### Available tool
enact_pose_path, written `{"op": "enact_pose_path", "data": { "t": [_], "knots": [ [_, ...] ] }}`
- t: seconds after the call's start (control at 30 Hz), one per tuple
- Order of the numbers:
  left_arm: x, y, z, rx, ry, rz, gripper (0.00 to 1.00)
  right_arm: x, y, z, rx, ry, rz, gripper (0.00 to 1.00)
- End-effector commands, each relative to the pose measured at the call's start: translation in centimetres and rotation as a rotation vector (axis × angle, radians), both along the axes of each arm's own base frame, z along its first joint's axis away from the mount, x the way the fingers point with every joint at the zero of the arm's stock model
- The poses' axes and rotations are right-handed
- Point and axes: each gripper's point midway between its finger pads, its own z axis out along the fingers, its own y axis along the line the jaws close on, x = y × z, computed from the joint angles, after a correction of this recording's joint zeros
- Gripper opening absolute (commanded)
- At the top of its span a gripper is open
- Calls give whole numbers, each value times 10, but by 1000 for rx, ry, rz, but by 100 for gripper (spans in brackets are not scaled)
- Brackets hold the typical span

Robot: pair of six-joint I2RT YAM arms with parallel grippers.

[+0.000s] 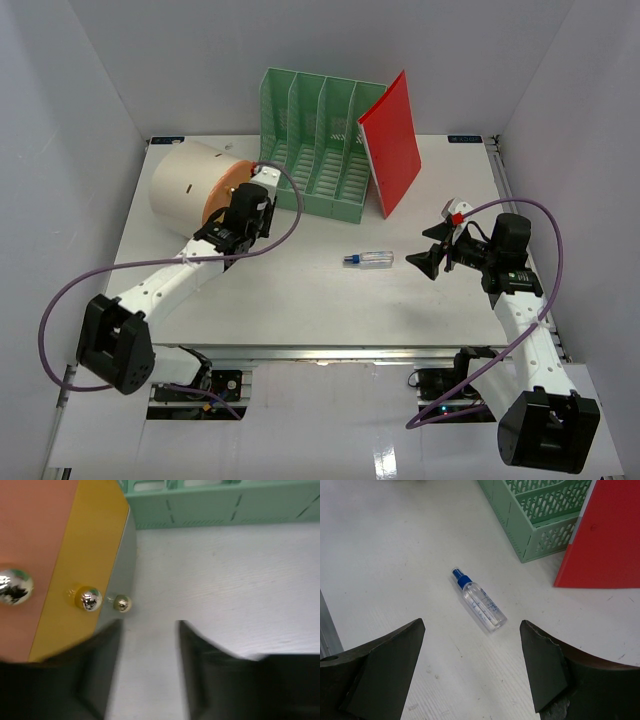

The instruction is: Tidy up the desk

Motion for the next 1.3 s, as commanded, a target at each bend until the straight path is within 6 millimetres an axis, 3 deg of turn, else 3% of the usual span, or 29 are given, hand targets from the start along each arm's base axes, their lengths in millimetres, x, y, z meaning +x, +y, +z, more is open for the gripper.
{"op": "enact_pose_path", "data": {
  "t": [0.0, 0.03, 0.13, 0.3, 0.37, 0.47, 0.6, 0.63, 0.73, 0.77, 0.83, 0.93, 1.27],
  "knots": [
    [-21, -12, 21, -296, -31, 90, 13, -1, 1, 5, 6, -22, 11, 84],
    [-24, -9, 19, -329, -32, 136, 6, -1, 1, 5, 6, -22, 11, 84],
    [-30, -10, 13, -428, -49, 193, 5, -1, 0, 3, 5, -18, 9, 84],
    [-27, -8, -13, -457, -55, 335, 50, 0, 0, 2, 5, -12, 10, 84],
    [-23, -10, -19, -408, -59, 381, 56, 0, 0, 2, 5, -10, 10, 84],
    [-17, 2, -36, -328, -107, 583, 64, 1, 0, 1, 4, -9, 7, 84],
    [-15, 30, -43, -176, -176, 834, 65, 1, 0, 1, 6, -6, 8, 84],
    [-20, 37, -60, -112, -160, 888, 62, 1, 0, 1, 6, -7, 10, 84],
    [-15, 45, -63, -21, -218, 982, 57, 2, 0, 0, 5, -1, 8, 84],
    [-8, 43, -55, -25, -250, 1011, 56, 2, 0, -1, 4, -1, 6, 84],
    [-11, 51, -65, 83, -270, 1077, 53, 2, 0, -1, 3, 1, 6, 84],
    [1, 47, -66, 161, -291, 1050, 52, 2, 0, -2, 4, 3, 7, 84],
    [12, 58, -69, 207, -321, 1057, 52, 3, 0, -3, 6, 11, 9, 84]
  ]
}}
